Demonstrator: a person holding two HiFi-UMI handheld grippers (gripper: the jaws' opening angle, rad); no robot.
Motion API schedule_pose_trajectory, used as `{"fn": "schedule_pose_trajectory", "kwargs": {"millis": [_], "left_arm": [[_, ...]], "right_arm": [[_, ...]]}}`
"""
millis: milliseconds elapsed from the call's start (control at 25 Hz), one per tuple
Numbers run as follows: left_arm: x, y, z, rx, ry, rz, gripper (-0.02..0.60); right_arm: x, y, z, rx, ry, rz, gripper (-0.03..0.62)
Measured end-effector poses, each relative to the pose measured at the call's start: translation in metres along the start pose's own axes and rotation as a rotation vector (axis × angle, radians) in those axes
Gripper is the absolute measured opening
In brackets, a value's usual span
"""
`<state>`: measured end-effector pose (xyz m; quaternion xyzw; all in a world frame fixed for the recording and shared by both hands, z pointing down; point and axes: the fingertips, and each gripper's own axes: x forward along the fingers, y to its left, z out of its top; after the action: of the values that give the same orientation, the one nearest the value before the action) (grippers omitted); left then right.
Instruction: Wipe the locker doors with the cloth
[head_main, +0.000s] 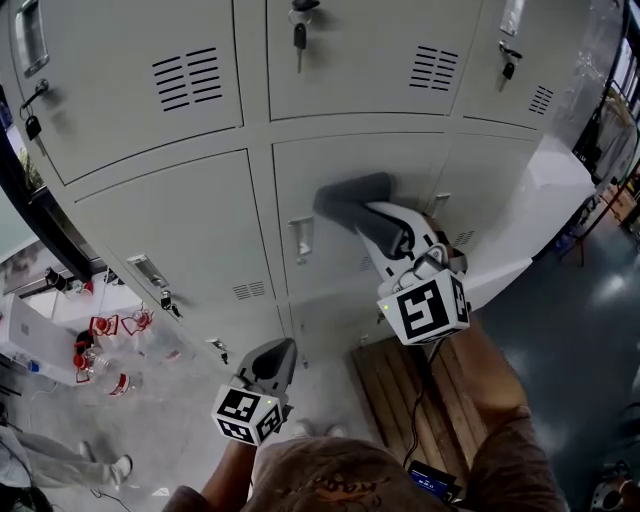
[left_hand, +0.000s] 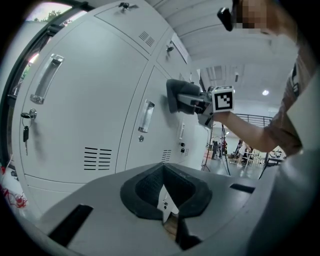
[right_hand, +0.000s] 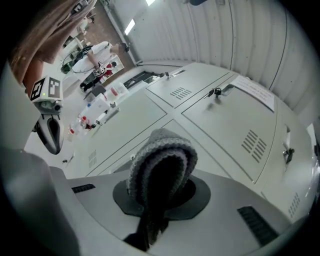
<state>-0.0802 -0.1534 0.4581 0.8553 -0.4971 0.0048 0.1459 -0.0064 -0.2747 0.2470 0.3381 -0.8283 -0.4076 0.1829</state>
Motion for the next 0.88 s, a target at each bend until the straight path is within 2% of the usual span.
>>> {"fn": "schedule_pose_trajectory", "kwargs": {"millis": [200, 440, 880], "left_arm": [[0.002, -0.005, 0.001, 0.0, -0.007, -0.01, 0.0], [0.004, -0.008, 0.001, 0.003, -0.011, -0.016, 0.0], [0.004, -0.006, -0.002, -0.007, -0.011, -0.007, -0.001]], "right_arm": [[-0.007, -0.045, 0.024, -0.067, -0.016, -0.059, 0.034], [-0.006, -0.086, 0.035, -0.148, 0.001, -0.109, 0.034], [0.021, -0.103, 0.019, -0.166, 0.032, -0.127, 0.034]]}}
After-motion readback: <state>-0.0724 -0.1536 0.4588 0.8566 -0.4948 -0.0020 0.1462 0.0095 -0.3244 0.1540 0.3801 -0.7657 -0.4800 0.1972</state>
